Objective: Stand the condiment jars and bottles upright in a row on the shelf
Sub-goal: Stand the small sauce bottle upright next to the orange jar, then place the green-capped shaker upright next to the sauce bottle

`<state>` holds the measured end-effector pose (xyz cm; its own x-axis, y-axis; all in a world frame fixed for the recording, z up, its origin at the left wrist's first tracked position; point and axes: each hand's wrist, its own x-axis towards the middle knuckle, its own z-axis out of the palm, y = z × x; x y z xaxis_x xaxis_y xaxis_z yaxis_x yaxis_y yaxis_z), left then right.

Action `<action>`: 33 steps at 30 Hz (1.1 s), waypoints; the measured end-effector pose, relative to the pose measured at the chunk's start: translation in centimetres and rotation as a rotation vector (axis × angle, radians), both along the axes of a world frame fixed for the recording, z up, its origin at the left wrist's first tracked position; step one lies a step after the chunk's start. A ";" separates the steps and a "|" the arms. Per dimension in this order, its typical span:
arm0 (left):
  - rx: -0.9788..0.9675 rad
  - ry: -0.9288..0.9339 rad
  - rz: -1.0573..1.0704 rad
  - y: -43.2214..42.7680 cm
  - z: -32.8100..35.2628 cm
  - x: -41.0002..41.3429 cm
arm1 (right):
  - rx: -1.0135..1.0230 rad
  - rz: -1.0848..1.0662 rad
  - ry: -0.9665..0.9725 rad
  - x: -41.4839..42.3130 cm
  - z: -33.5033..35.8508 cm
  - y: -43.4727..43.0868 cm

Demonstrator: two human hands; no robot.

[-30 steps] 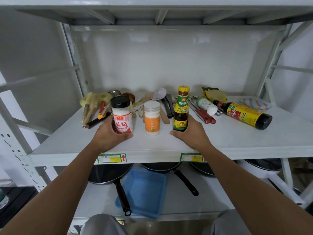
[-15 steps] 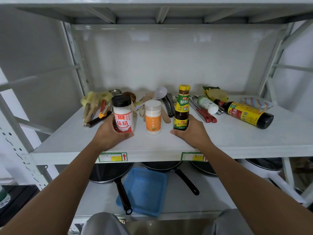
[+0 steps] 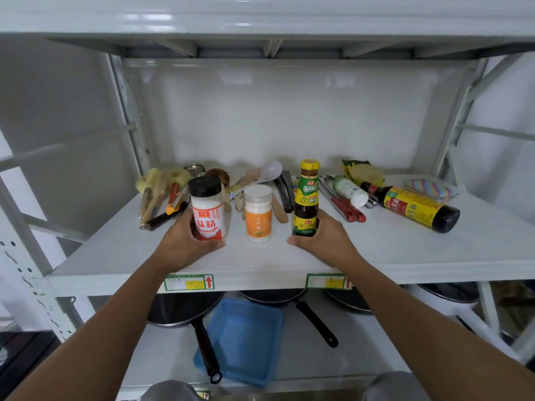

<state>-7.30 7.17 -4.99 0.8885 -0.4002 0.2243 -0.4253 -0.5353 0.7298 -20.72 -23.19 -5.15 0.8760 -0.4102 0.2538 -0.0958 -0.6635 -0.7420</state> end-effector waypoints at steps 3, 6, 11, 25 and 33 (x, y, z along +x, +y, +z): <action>-0.004 -0.005 -0.027 -0.2 0.7 0.3 | -0.026 0.062 0.071 -0.4 1.1 -1.6; -0.030 -0.004 -0.034 0.1 1.0 0.4 | -0.055 0.140 0.168 -1.0 3.4 -4.5; -0.065 0.026 -0.051 0.5 0.4 0.3 | -0.035 0.186 0.284 -0.7 7.1 -11.0; -0.047 -0.016 -0.067 0.2 -0.6 1.3 | -0.604 -0.304 0.405 11.7 5.4 -17.0; -0.037 -0.018 -0.060 -0.5 -1.3 1.8 | -0.560 -0.324 0.262 9.5 5.6 -17.6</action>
<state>-5.50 6.66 -6.26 0.8590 -0.4437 0.2556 -0.4690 -0.4812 0.7406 -11.26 -40.84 0.46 0.7930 -0.5300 0.3004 -0.4822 -0.8474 -0.2221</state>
